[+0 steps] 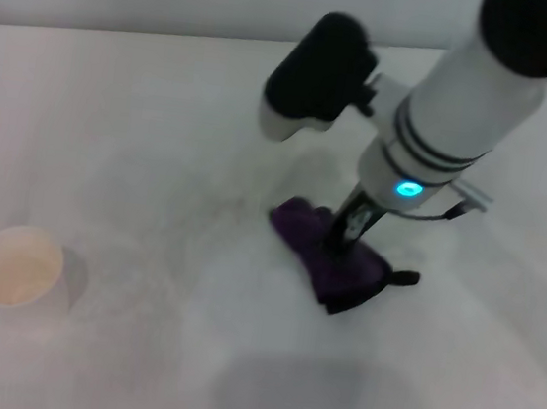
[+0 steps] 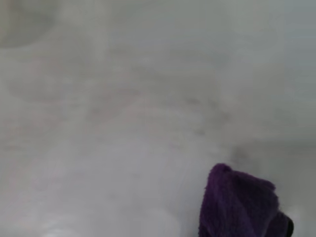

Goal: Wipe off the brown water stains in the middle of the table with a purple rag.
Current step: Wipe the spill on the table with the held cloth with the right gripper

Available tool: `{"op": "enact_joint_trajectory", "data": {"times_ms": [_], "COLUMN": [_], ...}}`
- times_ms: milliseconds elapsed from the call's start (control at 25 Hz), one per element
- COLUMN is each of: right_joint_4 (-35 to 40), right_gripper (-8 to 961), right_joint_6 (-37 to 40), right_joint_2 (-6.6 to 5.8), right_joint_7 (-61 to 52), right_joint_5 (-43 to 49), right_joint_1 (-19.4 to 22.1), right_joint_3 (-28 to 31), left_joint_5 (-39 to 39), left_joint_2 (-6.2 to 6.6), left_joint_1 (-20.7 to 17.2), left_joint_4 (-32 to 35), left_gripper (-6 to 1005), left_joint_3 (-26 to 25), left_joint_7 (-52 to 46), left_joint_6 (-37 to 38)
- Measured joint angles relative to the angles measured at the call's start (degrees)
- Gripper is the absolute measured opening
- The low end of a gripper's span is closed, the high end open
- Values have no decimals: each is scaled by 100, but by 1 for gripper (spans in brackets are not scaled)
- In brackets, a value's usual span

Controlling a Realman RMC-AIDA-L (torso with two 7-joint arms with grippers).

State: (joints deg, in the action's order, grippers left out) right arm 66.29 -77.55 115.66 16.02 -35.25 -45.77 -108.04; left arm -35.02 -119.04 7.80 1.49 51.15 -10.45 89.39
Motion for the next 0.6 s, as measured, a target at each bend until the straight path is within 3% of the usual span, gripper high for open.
{"op": "enact_joint_trajectory", "data": {"times_ms": [240, 600], "right_joint_4": [160, -136], "right_gripper": [111, 128], "right_joint_6": [-293, -279], "right_joint_2": [-19, -22], "right_joint_7": [174, 641], "right_joint_5": [560, 602], "right_joint_1": [319, 434], "right_joint_3": [735, 1258], "left_joint_5": [4, 5], "left_joint_2": [4, 4], "left_joint_1": [47, 160], "left_joint_4": [26, 33], "left_gripper": [892, 892], "left_joint_3": [0, 0], "left_joint_7": [0, 0], "left_joint_6": [-1, 0]}}
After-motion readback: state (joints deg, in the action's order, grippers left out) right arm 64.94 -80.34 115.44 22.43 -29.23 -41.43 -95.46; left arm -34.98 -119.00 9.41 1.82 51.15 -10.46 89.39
